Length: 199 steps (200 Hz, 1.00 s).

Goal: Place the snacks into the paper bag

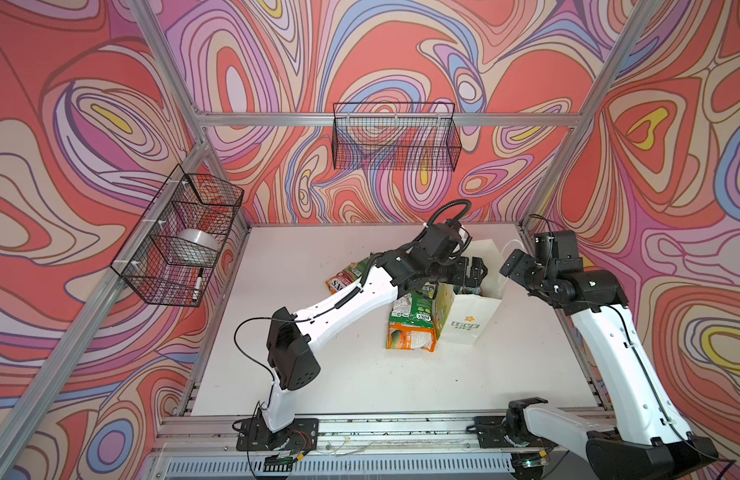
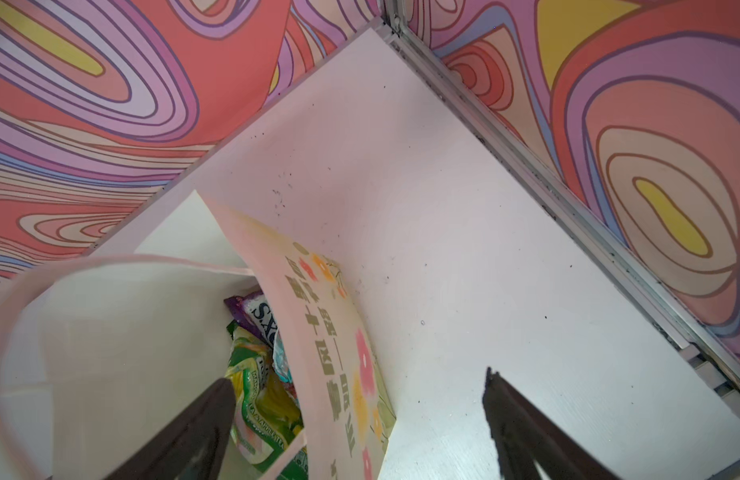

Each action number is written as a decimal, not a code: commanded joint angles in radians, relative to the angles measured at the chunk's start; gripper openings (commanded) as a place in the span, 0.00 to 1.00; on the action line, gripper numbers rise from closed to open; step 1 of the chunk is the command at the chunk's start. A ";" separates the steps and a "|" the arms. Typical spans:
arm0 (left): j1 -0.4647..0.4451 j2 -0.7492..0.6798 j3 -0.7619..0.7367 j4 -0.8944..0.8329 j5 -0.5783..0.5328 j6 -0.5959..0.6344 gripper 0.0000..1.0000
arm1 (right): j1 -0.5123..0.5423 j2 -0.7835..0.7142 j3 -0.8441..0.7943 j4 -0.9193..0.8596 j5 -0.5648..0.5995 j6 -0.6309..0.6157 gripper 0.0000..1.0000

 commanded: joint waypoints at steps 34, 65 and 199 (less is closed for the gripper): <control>-0.003 -0.304 -0.104 0.011 0.006 0.147 1.00 | 0.000 0.045 -0.057 0.083 -0.045 -0.005 0.76; 0.012 -0.482 -0.311 0.009 -0.105 0.177 1.00 | 0.000 0.067 -0.063 0.108 -0.058 -0.015 0.58; 0.168 -0.812 -0.880 -0.194 -0.006 0.100 1.00 | 0.001 0.125 -0.042 0.106 -0.114 -0.066 0.00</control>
